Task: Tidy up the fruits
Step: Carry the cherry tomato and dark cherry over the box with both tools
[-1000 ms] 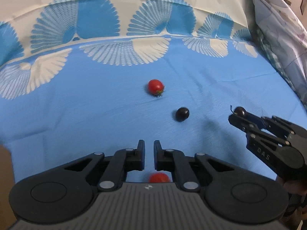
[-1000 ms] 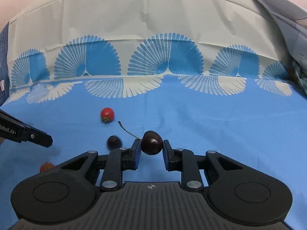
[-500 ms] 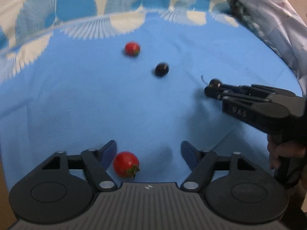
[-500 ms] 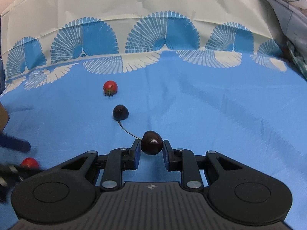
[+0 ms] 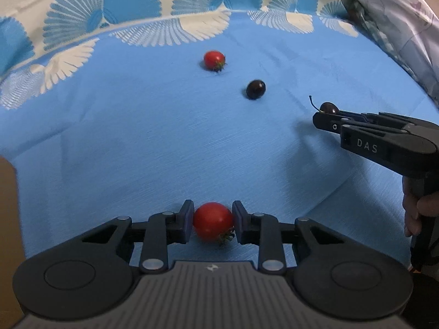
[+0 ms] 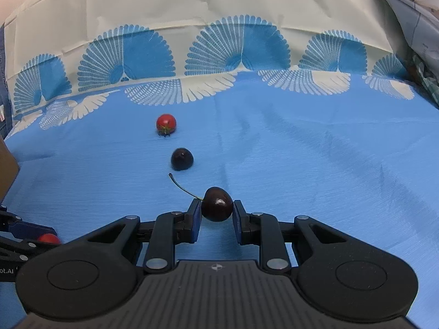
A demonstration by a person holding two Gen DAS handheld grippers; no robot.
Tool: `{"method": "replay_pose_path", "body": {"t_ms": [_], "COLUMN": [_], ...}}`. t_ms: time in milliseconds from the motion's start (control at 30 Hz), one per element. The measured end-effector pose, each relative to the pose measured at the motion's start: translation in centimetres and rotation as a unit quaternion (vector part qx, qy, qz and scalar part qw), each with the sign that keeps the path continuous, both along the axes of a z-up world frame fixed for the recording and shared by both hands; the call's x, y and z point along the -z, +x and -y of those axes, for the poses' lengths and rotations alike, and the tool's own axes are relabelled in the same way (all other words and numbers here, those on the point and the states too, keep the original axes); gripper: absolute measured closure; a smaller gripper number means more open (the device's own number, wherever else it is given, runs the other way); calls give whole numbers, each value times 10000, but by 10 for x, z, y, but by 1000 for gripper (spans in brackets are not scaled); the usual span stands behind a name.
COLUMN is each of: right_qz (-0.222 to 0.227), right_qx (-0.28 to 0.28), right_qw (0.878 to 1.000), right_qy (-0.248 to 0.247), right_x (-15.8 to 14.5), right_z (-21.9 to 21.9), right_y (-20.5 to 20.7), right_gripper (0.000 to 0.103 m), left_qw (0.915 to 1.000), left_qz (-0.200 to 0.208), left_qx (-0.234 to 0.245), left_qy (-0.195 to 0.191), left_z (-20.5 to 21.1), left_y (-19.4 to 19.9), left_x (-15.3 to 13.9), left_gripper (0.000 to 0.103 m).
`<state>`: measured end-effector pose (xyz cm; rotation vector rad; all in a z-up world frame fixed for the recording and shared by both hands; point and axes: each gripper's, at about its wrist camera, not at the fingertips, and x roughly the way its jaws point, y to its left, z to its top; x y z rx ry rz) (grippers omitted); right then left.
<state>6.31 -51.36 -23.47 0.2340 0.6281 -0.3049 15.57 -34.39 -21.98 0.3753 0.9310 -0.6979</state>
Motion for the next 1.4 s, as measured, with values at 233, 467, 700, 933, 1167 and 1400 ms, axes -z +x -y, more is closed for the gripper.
{"method": "replay_pose_path", "body": {"t_ms": [233, 467, 700, 933, 1167, 1400], "right_qz": [357, 601, 528, 419, 144, -151], "right_qx": [-167, -751, -1584, -2523, -3005, -3221], "right_qw": [9992, 9952, 9851, 9665, 9537, 9461], "right_qy": [-66, 152, 424, 208, -24, -294], "right_x": [-47, -101, -136, -162, -167, -156], "right_z": [-33, -109, -200, -285, -345, -379], "right_y": [-18, -49, -68, -64, -45, -39], "right_gripper": [78, 78, 78, 78, 78, 78], "left_qw": [9990, 9964, 9919, 9822, 9726, 9679], "left_qz": [62, 122, 384, 574, 468, 325], "left_qx": [-404, -680, -1161, -1777, -2258, -2456], "left_qy": [-177, -490, -342, -202, -307, -427], "left_z": [-29, -100, -189, -273, -336, -367], "left_y": [-16, -52, -79, -85, -72, -57], "left_x": [-50, -116, -159, -167, -159, -143], "left_gripper": [70, 70, 70, 70, 70, 70]}}
